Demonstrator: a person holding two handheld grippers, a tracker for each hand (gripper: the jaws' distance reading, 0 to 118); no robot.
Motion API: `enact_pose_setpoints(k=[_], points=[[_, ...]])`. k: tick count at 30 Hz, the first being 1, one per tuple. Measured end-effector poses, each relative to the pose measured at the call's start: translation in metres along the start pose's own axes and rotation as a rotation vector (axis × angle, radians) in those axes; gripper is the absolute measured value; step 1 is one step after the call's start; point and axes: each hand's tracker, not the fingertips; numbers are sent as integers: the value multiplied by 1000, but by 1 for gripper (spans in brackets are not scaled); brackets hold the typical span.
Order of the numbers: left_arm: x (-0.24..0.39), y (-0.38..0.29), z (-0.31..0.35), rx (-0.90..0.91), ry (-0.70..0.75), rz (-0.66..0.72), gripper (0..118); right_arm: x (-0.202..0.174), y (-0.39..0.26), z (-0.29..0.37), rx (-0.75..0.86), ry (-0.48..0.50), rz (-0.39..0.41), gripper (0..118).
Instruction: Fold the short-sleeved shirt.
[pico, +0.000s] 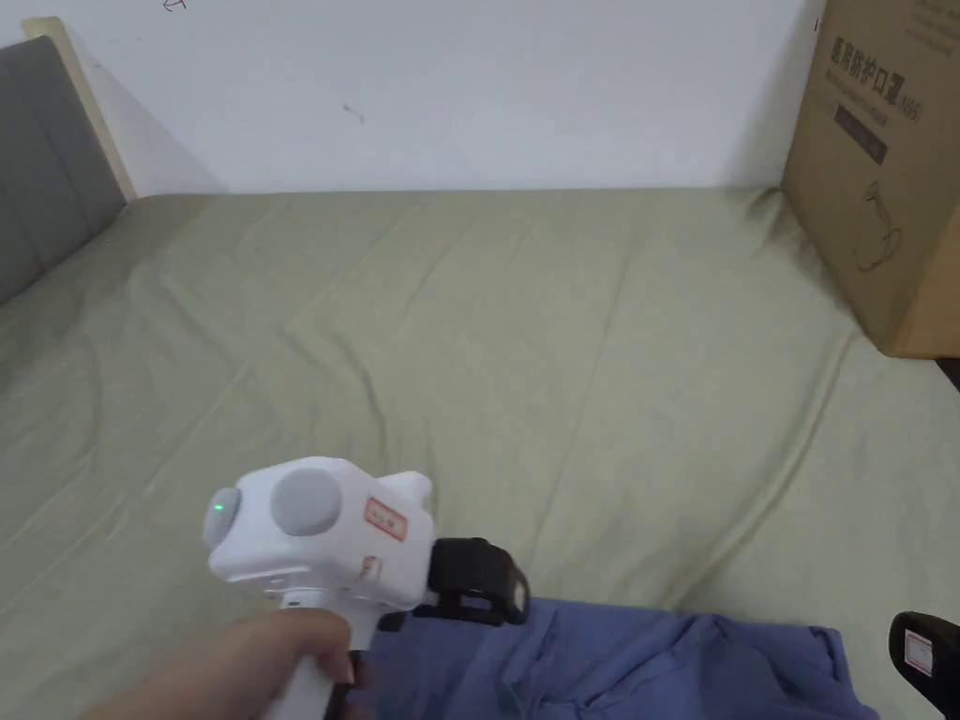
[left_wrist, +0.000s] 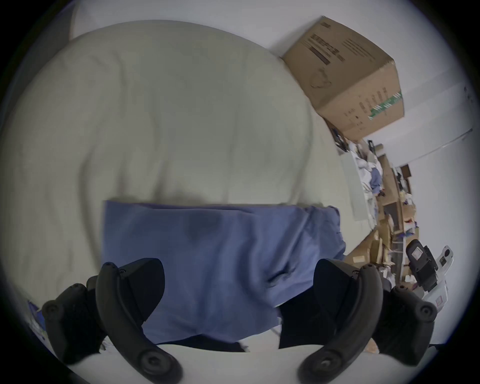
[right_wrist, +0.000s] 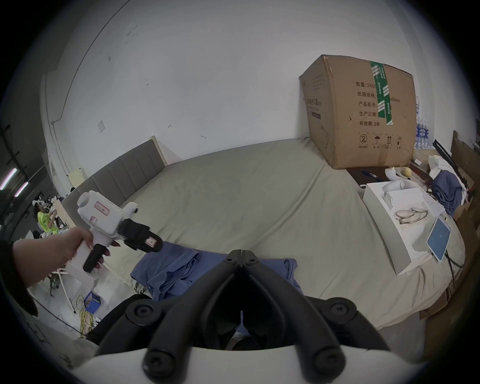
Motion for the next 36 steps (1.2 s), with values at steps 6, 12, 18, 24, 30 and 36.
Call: enact_pose_setpoints(k=[6, 12, 18, 24, 30, 36], points=[[-31, -14, 1, 16, 133, 20, 2, -8, 5, -10, -5, 33, 21, 0], [-7, -28, -50, -64, 53, -7, 1, -6, 4, -11, -23, 31, 22, 0], [58, -38, -84, -99, 132, -211, 1, -1, 3, -10, -49, 10, 9, 0], [83, -40, -71, -134, -87, -221, 1, -1, 3, -9, -44, 2, 22, 0], [67, -31, -39, -79, -326, -136, 1, -6, 5, -9, -39, 24, 0, 0], [-19, -14, 18, 56, -146, -124, 2, -9, 9, -9, -43, 23, 20, 0]])
